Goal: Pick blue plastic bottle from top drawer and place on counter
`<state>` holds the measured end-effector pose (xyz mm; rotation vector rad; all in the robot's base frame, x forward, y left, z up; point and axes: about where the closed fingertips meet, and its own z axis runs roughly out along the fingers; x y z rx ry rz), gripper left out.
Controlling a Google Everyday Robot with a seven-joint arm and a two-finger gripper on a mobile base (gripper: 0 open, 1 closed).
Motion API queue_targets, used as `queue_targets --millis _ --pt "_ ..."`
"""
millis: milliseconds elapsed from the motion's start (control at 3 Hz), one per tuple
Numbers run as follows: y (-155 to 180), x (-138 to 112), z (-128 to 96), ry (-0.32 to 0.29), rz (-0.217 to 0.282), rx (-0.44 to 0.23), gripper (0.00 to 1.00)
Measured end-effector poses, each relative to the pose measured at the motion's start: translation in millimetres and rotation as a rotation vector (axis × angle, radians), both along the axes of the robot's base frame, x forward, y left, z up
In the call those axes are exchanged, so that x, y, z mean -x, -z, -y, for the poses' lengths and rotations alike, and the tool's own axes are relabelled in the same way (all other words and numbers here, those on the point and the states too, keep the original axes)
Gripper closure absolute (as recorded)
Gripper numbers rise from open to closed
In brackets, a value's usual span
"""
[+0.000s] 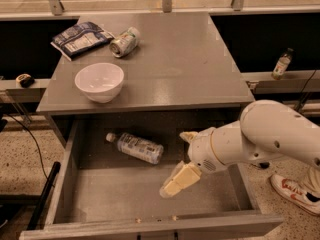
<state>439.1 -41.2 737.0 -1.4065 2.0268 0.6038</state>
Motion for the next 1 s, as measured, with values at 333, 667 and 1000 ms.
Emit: queue_targets --millis 333,667,1000 --pt "-2 -17 1 0.044 0.053 -0.003 0.00" --pt "8 -29 -18 0.023 0.098 -0.029 0.00" --pt "32 -44 -46 0.010 0.165 -0.074 0.00"
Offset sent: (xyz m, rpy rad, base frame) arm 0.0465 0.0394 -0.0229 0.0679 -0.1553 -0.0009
